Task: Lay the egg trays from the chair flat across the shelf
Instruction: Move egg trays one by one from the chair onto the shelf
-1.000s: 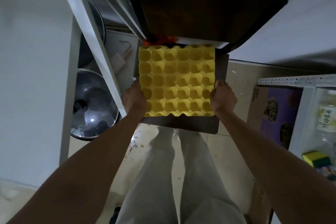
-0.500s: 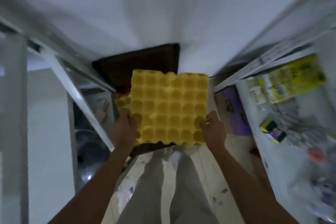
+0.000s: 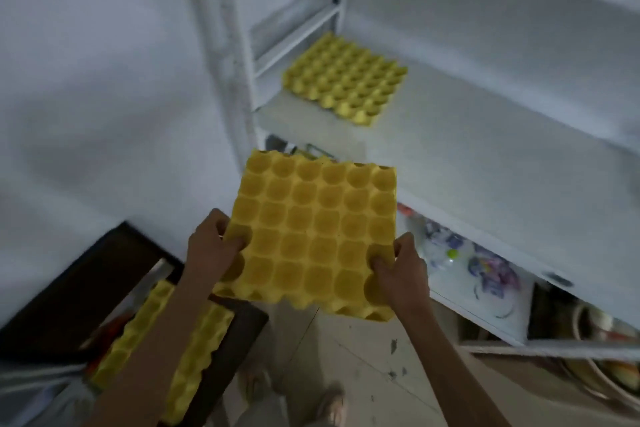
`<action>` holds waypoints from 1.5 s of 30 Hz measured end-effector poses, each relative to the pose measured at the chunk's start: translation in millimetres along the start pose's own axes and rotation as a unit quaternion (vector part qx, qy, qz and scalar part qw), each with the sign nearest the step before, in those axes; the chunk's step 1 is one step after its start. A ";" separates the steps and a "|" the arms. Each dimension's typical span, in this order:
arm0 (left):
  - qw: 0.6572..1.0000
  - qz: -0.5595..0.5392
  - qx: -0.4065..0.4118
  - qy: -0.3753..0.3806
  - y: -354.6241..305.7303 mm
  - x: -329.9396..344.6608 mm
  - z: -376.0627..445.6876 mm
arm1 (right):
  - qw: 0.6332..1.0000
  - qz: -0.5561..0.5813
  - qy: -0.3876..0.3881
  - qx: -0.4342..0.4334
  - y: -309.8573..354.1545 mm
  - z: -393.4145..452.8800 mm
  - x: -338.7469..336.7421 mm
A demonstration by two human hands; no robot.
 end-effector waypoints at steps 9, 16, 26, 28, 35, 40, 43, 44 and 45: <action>0.981 0.110 0.162 0.002 -209.2 79.3 -10.0 | 0.994 0.035 -0.065 0.083 -90.7 -1.6 -139.8; 0.975 0.092 0.179 0.097 -302.9 128.9 76.4 | 0.975 0.099 -0.141 0.144 -119.4 77.3 -204.2; 0.935 0.091 0.237 0.249 -372.6 190.2 223.6 | 0.957 0.115 -0.176 0.201 -115.9 221.4 -238.7; 0.927 0.108 0.257 0.251 -371.2 191.0 236.8 | 0.952 0.108 -0.191 0.213 -111.0 227.8 -238.9; 0.871 0.370 0.315 0.077 -360.7 144.4 317.1 | 0.938 -0.288 -0.191 -0.033 -41.4 227.4 -182.2; 0.848 0.435 0.284 0.104 -339.0 155.3 351.1 | 0.955 -0.267 -0.125 0.022 -29.5 292.4 -185.2; 0.843 0.442 0.290 0.101 -337.7 157.7 352.0 | 0.960 -0.259 -0.096 0.041 -13.4 339.5 -201.8; 0.843 0.443 0.290 0.098 -336.4 158.0 352.1 | 0.961 -0.261 -0.084 0.044 -7.0 353.3 -204.1; 0.842 0.445 0.290 0.094 -334.9 158.5 352.2 | 0.961 -0.261 -0.072 0.047 -1.5 365.7 -205.6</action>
Point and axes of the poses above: each hand's wrist, its own z-axis towards the middle knuckle, its own x-axis out of the palm, y = z × x, the point moved 7 cm from there along z, towards the middle knuckle, and after that the axes turned 14 degrees about y, right-handed, at the moved point
